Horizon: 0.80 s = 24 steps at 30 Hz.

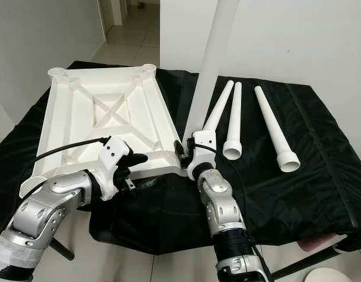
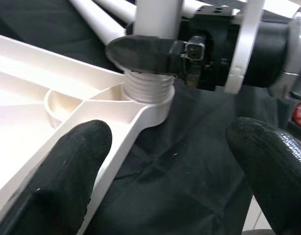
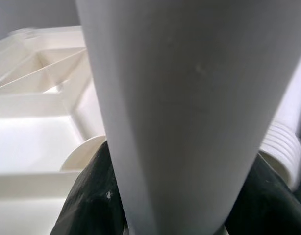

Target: Building children table

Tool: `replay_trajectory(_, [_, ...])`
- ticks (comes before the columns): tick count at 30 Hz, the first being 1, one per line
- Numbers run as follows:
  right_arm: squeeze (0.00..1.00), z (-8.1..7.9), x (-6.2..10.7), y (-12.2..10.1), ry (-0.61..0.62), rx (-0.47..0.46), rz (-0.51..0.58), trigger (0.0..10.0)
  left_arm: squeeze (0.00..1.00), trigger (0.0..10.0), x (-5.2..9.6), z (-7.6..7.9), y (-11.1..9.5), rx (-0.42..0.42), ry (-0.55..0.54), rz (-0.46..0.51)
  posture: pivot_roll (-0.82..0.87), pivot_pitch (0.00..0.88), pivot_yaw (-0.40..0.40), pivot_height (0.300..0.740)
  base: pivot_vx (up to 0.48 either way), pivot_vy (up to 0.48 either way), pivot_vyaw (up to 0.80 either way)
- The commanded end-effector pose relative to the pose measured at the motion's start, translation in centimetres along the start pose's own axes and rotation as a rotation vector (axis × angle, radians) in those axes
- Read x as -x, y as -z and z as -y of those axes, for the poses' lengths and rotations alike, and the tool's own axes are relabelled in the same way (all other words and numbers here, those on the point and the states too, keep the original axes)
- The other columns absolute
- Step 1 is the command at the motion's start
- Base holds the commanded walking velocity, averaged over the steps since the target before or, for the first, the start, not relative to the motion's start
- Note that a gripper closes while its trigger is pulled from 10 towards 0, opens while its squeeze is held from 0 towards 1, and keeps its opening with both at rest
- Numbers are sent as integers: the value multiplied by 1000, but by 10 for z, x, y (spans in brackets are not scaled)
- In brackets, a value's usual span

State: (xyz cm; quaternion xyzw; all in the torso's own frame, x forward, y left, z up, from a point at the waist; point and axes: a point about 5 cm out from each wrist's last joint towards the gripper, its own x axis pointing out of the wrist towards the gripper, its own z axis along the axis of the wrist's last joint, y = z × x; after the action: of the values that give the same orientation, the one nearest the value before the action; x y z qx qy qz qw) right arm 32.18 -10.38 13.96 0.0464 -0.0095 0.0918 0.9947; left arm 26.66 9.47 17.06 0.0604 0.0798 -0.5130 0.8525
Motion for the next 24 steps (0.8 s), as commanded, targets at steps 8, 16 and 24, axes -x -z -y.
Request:
replay_trajectory(8, [0, -11, 11, 1, 154, -100, 25, 10000, 0, 10000, -1, 3, -1, -4, 6, 3, 60, 8, -36, 740, 0, 0, 0])
replay_trajectory(16, [1000, -8, 13, -16, 92, -102, 118, 10000, 0, 10000, -2, 2, -2, -11, 7, 4, 58, 0, -34, 740, 0, 0, 0])
replay_trajectory(24, [0, 15, 14, -25, -81, -62, 120, 10000, 0, 10000, -2, 2, -2, -15, 13, 1, 55, 0, -31, 740, 0, 0, 0])
